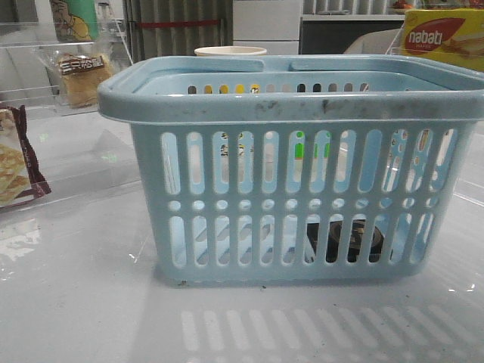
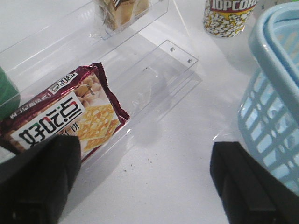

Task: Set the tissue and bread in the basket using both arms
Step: 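Reach the left gripper to the bagged bread roll on the shelf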

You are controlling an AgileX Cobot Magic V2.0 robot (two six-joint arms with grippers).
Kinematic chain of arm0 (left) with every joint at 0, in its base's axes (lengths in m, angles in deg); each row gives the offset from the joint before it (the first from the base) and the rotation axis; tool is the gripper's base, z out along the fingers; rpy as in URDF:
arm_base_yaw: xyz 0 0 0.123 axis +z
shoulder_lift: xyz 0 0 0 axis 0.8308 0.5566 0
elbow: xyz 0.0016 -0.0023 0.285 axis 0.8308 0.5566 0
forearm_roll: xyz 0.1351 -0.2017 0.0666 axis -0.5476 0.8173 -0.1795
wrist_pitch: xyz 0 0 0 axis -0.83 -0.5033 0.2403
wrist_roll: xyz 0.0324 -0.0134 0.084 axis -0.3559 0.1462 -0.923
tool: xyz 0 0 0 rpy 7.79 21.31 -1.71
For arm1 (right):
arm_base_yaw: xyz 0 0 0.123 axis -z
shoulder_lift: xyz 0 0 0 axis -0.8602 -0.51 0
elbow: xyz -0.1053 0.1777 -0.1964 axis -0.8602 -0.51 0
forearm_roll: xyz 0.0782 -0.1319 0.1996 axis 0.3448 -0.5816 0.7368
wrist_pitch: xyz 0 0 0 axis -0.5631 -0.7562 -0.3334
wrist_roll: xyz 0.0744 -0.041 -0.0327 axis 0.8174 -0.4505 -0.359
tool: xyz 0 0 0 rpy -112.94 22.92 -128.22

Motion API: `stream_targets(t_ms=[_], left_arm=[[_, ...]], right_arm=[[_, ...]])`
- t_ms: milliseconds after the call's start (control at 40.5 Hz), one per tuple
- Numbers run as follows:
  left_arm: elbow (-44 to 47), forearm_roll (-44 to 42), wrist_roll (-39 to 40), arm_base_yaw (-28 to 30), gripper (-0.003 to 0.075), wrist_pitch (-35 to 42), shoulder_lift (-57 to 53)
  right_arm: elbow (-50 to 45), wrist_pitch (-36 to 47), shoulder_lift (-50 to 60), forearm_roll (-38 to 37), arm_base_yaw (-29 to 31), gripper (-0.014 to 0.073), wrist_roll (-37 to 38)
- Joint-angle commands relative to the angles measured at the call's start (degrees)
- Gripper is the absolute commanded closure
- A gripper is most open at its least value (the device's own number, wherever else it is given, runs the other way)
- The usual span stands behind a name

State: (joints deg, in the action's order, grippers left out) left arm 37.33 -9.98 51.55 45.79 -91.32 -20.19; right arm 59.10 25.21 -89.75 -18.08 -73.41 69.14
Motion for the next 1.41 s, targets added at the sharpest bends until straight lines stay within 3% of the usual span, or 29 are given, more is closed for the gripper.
stream_targets(t_ms=[0, 543, 987, 1135, 1209, 1382], left_arm=[[-6.6, -2.5, 0.1, -0.4, 0.0097, 5.3, 6.2], [-33.3, -11.5, 0.1, 2.2, 0.0099, 6.9, 35.0], [-37.3, -11.6, 0.1, 2.2, 0.0099, 20.8, 44.9], [-37.3, -11.6, 0.1, 2.1, 0.0099, 22.4, 46.6], [-37.3, -11.6, 0.1, 2.1, 0.0122, 22.4, 46.8], [-37.3, -11.6, 0.1, 2.1, 0.0269, 23.0, 46.8]], right_arm=[[1.4, 3.6, 0.1, 0.4, 0.0, 0.0026, -0.5], [1.4, 3.5, 0.1, 0.4, 0.0, 0.0026, -0.5], [1.4, 3.4, 0.1, 0.4, 0.0, 0.0026, -0.5], [1.4, 3.4, 0.1, 0.4, 0.0, 0.0026, -0.5], [1.4, 3.4, 0.1, 0.4, 0.0, 0.0026, -0.5], [1.4, 3.4, 0.1, 0.4, 0.0, 0.0026, -0.5]])
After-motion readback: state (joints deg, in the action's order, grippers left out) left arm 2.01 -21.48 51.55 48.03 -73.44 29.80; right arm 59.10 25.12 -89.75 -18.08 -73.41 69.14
